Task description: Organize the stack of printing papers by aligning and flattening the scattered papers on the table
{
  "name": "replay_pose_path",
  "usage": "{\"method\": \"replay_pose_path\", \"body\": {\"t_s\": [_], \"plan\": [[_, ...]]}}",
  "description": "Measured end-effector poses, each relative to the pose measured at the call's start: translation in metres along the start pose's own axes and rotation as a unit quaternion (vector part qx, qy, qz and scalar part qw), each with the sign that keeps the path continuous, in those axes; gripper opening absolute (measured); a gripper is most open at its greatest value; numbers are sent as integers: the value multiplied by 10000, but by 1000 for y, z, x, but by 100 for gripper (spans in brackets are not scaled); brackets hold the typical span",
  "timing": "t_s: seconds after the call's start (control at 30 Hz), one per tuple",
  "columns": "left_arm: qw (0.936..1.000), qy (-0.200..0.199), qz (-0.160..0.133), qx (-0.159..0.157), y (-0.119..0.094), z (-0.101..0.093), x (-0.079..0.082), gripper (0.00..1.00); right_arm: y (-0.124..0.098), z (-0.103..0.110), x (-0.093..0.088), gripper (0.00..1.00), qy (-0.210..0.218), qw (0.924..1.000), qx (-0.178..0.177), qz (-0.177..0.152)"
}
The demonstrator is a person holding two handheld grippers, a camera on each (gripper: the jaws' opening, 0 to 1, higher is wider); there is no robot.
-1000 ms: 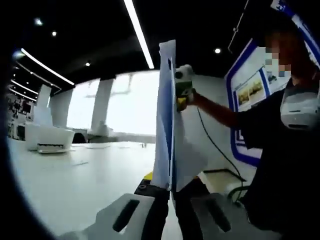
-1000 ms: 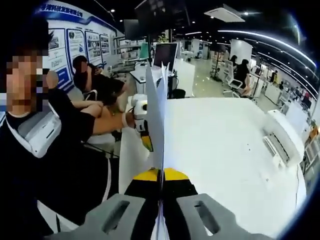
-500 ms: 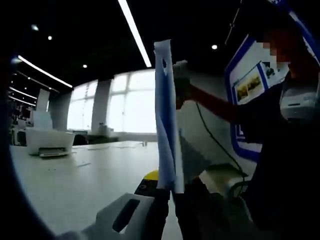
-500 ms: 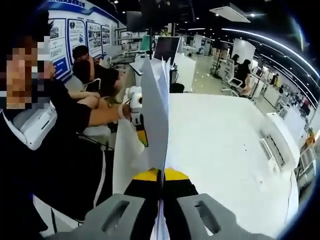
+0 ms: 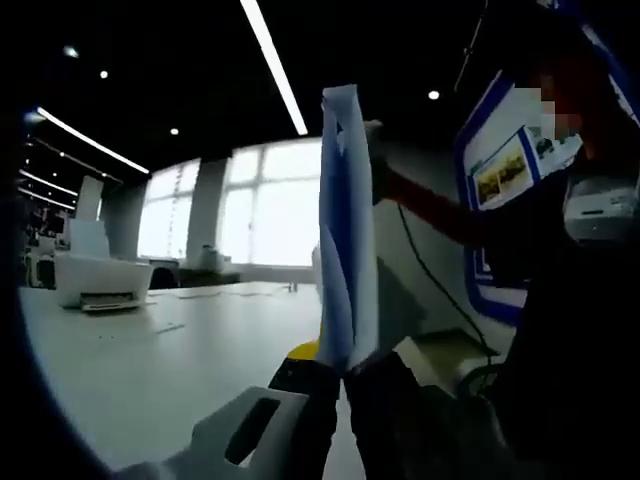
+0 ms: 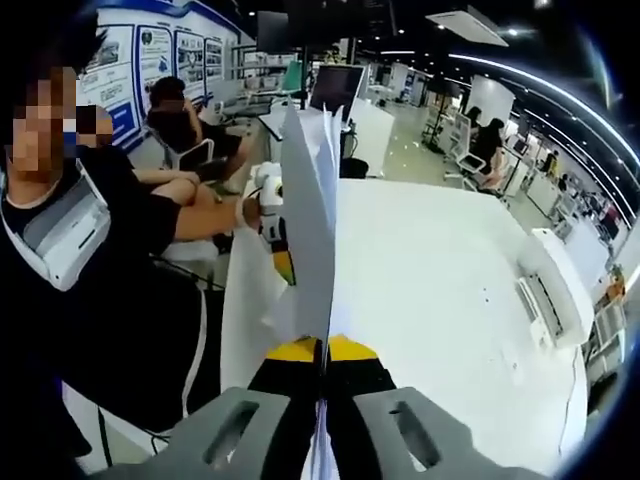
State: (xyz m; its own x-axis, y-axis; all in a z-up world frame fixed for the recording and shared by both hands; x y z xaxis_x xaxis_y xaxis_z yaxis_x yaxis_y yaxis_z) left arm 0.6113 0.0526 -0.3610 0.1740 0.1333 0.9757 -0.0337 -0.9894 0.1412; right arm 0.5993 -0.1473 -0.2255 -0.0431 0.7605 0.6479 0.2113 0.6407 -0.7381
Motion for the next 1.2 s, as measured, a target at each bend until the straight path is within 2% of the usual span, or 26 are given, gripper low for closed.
{"method": "replay_pose_path", "body": {"t_s": [0.4,0.43,0.63,1.2], "plan": [[9999,43,53,123,-1,2,-1,7,5,5,-5,0,-108,9997,-32,195],[9997,-43,36,222,-1,4,-1,8,5,6,-3,0,-126,9996,-15,238],[9998,-46,38,182,-1,4,-2,6,9,6,-3,0,-132,9989,-48,443],[9997,-100,103,173,1,4,-5,6,8,3,3,0,-207,9978,-8,638]]}}
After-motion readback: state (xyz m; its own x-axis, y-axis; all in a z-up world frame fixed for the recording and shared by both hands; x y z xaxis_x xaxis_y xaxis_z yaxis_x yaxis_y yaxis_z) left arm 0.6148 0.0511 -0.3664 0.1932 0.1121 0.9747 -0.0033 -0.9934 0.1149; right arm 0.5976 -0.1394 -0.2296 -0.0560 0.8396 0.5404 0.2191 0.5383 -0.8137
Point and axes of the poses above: the point that each gripper's makers call its tool centre point, and the gripper's own axes: y roughly forward along the fingers, z roughly to its left, x roughly out of its top, the point moved 6 cm from there along -y, roughly backward along the fingers, and after that the axes turned 9 degrees about -y, right-handed, at the moved point
